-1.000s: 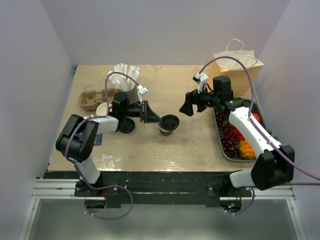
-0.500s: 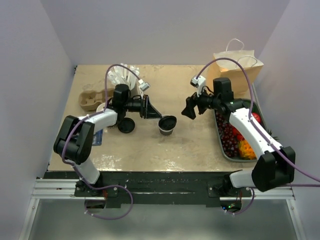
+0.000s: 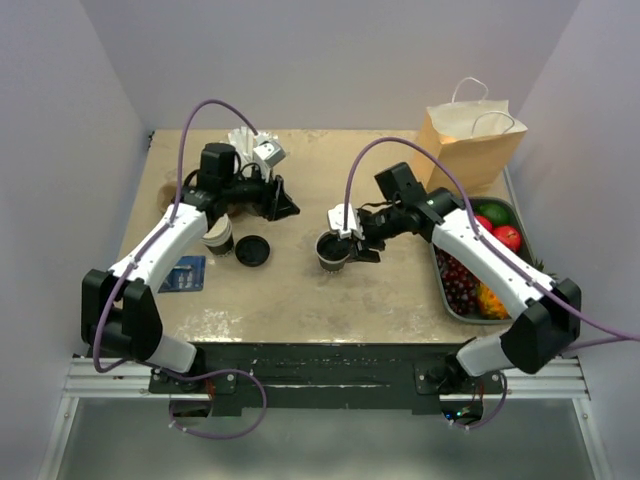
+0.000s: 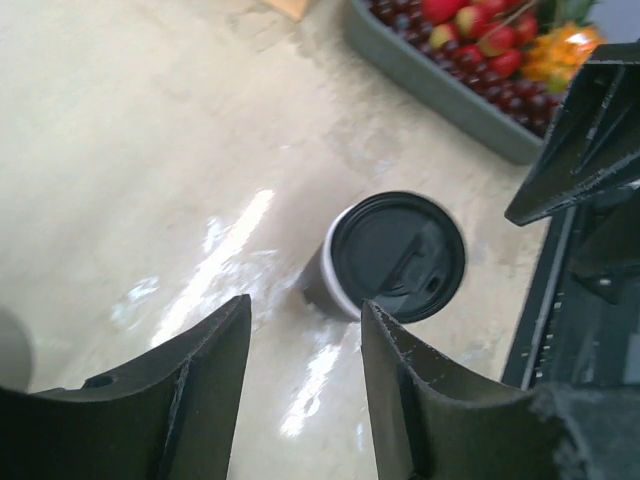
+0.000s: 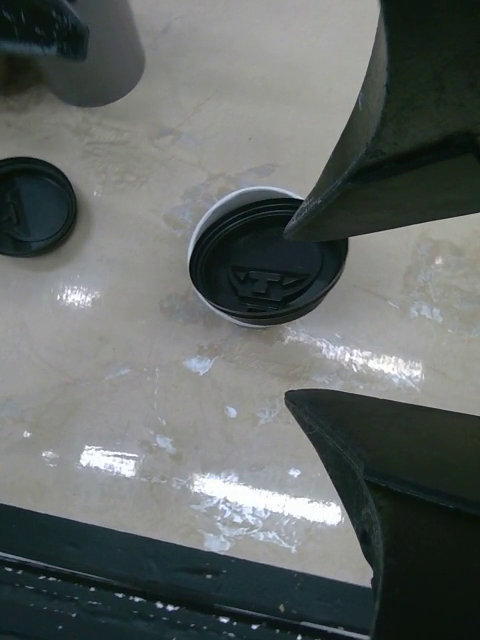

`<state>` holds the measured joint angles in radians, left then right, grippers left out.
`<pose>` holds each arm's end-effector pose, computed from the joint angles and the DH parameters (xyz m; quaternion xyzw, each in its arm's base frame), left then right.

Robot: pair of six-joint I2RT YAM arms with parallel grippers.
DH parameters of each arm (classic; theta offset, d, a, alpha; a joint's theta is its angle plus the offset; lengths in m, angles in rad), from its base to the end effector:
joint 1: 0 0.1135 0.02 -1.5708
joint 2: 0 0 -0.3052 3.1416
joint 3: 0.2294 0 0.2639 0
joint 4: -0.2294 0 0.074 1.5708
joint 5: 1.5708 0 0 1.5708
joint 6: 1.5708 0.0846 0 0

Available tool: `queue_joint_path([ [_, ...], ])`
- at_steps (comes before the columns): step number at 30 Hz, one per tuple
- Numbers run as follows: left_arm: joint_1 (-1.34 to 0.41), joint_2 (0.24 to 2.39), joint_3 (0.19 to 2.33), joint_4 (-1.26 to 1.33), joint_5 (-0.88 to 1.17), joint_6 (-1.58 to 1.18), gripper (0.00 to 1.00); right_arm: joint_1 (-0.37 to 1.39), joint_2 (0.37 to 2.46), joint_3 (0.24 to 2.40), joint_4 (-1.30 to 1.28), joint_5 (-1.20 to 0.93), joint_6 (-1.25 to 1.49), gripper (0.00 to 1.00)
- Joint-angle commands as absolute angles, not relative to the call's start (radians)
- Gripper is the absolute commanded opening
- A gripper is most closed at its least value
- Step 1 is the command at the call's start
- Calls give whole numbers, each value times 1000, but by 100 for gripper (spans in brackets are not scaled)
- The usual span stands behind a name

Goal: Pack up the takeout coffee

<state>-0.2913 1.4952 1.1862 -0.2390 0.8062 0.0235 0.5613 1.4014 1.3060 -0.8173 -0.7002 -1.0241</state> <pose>0.3399 -0.1657 0.3278 0.3153 0.7622 -0.3991 0.4005 0.2376 0.2138 0.3399 -0.7109 0.5450 0.2463 0.3699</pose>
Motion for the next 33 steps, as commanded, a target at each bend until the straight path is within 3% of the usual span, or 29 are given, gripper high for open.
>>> queue_joint_path([
  [1, -241, 1424, 1203, -353, 672, 132, 53, 594, 1503, 1414, -969, -692, -1251, 61],
  [10, -169, 1378, 1200, -370, 670, 144, 53, 617, 1672, 1554, -1120, -664, -1319, 48],
  [33, -161, 1446, 1230, -308, 729, 109, 51, 624, 1709, 1526, -1103, -577, -1269, 29],
])
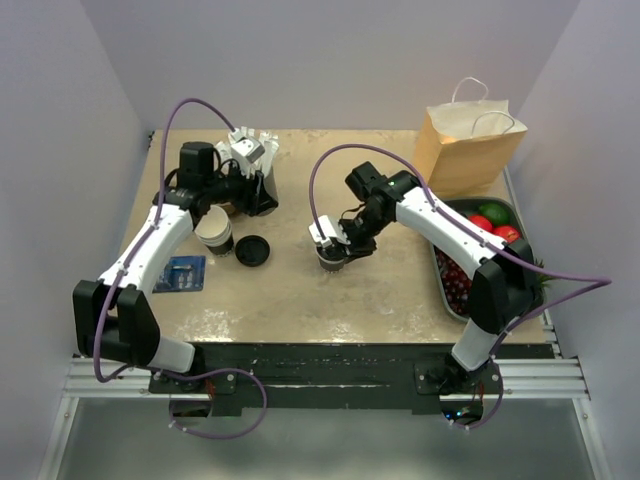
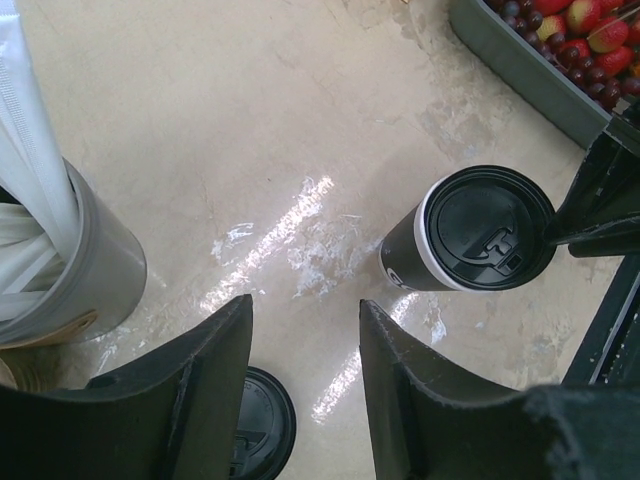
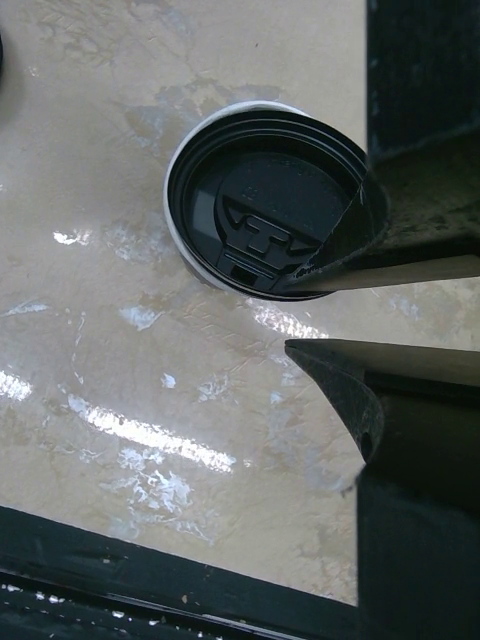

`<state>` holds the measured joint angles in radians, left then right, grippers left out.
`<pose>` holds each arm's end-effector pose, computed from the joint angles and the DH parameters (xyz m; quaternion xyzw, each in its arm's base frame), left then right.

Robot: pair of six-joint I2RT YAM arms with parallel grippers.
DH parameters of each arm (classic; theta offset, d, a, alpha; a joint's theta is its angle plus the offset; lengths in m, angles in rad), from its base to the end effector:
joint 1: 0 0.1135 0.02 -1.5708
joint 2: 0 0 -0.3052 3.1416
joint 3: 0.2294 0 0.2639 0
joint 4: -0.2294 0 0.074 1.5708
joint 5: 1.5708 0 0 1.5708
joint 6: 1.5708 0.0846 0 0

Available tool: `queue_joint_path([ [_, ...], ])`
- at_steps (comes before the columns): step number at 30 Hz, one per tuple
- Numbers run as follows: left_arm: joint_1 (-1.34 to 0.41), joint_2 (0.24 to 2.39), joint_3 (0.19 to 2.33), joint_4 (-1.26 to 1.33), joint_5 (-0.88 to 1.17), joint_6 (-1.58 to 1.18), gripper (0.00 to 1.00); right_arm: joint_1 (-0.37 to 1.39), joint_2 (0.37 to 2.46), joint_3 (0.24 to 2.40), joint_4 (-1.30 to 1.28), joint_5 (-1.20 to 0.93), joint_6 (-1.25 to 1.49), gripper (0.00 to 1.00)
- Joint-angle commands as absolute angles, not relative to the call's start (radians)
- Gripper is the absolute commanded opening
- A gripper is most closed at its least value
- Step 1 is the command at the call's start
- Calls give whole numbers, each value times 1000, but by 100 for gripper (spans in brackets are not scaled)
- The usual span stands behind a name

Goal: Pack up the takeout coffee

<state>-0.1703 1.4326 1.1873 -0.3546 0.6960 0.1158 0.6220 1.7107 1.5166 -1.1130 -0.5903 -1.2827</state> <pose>0.3421 -0.1139 0.3332 0.2760 0.8003 -0.3135 0.4303 0.2683 0.2503 0.2857 -0.7949 0.5187 0.2320 0.2125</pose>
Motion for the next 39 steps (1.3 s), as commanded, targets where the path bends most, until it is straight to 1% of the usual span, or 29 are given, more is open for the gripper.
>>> queue_joint_path([
  [1, -161, 1453, 1235, -304, 730, 106, 51, 627, 1706, 1523, -1101, -577, -1267, 29],
  [5, -161, 1462, 1249, -302, 732, 106, 51, 627, 1707, 1517, -1075, -568, -1258, 27],
  [8, -161, 1471, 1258, -302, 733, 107, 51, 627, 1706, 1520, -1063, -569, -1247, 22],
  [9, -161, 1474, 1259, -304, 736, 109, 50, 629, 1709, 1523, -1058, -568, -1241, 18],
  [12, -161, 1480, 1262, -308, 741, 115, 50, 627, 1710, 1526, -1068, -566, -1238, 11],
  [21, -161, 1477, 1258, -322, 746, 137, 50, 629, 1706, 1516, -1075, -581, -1227, 8],
  [23, -161, 1473, 1252, -322, 745, 138, 50, 627, 1707, 1519, -1072, -583, -1215, 0],
  [29, -161, 1459, 1236, -327, 749, 159, 49, 629, 1694, 1554, -1081, -618, -1184, 0],
  [34, -161, 1427, 1215, -347, 791, 236, 49, 618, 1667, 1657, -1123, -707, -1095, 0],
  [36, -161, 1396, 1190, -342, 799, 262, 49, 592, 1663, 1681, -1111, -765, -1007, 0],
  [37, -161, 1384, 1169, -334, 801, 294, 49, 577, 1663, 1683, -1098, -843, -965, 0],
  [39, -163, 1338, 1137, -316, 793, 343, 50, 516, 1667, 1680, -1030, -931, -798, 0],
])
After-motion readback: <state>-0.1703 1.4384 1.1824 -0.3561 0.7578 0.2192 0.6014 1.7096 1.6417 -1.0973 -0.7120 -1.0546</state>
